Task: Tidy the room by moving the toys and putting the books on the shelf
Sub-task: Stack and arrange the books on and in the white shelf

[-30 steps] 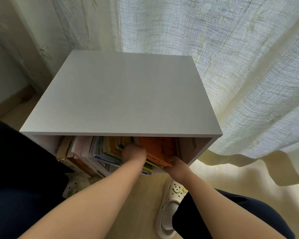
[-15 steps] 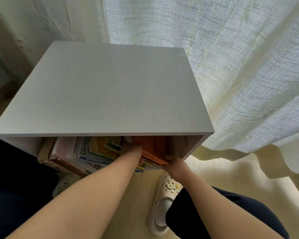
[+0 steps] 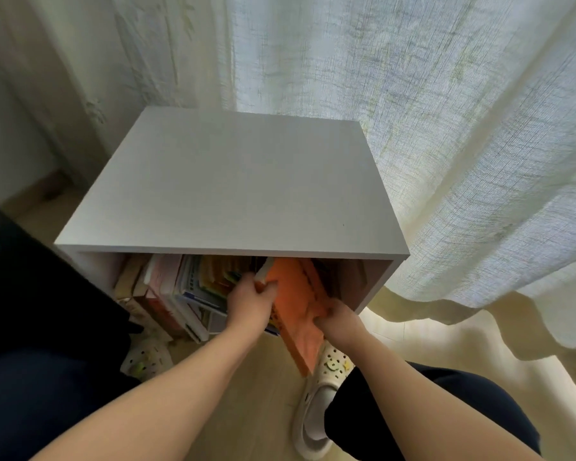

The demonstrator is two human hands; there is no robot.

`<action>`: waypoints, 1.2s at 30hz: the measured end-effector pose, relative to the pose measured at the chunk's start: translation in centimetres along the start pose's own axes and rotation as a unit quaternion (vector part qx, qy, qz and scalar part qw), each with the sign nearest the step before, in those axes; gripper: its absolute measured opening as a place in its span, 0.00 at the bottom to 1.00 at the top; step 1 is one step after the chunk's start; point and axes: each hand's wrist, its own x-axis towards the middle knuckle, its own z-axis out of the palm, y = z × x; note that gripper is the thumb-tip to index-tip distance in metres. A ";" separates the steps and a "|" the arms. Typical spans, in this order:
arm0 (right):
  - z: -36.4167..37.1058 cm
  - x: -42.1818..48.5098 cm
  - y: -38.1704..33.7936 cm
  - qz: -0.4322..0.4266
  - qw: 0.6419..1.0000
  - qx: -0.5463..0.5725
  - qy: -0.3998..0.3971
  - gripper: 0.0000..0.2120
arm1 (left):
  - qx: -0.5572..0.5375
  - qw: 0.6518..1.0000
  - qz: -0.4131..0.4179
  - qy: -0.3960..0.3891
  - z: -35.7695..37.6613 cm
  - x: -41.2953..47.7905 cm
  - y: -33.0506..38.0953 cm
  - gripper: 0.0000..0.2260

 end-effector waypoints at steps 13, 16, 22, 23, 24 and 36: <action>-0.9 -8.5 -4.1 -0.066 0.977 0.199 0.034 0.33 | 0.021 0.969 0.243 0.019 -9.0 -8.4 5.0 0.07; -1.7 -10.6 -4.9 -0.116 0.949 0.293 0.001 0.31 | -0.034 0.968 0.247 0.024 -11.2 -9.3 7.1 0.08; -4.0 -13.4 -8.0 -0.187 0.916 0.355 0.008 0.32 | -0.302 0.941 0.151 0.031 -14.4 -9.6 12.5 0.06; -4.6 -13.6 -8.6 -0.205 0.912 0.354 0.035 0.28 | -0.326 0.935 0.136 0.034 -14.9 -9.3 13.6 0.06; -5.4 -14.0 -9.4 -0.228 0.904 0.356 0.062 0.22 | -0.343 0.930 0.126 0.031 -15.5 -8.8 14.8 0.06; -9.3 -7.1 -16.7 -0.128 0.840 0.510 0.136 0.11 | -0.018 0.994 0.081 0.071 -15.3 -0.5 16.3 0.16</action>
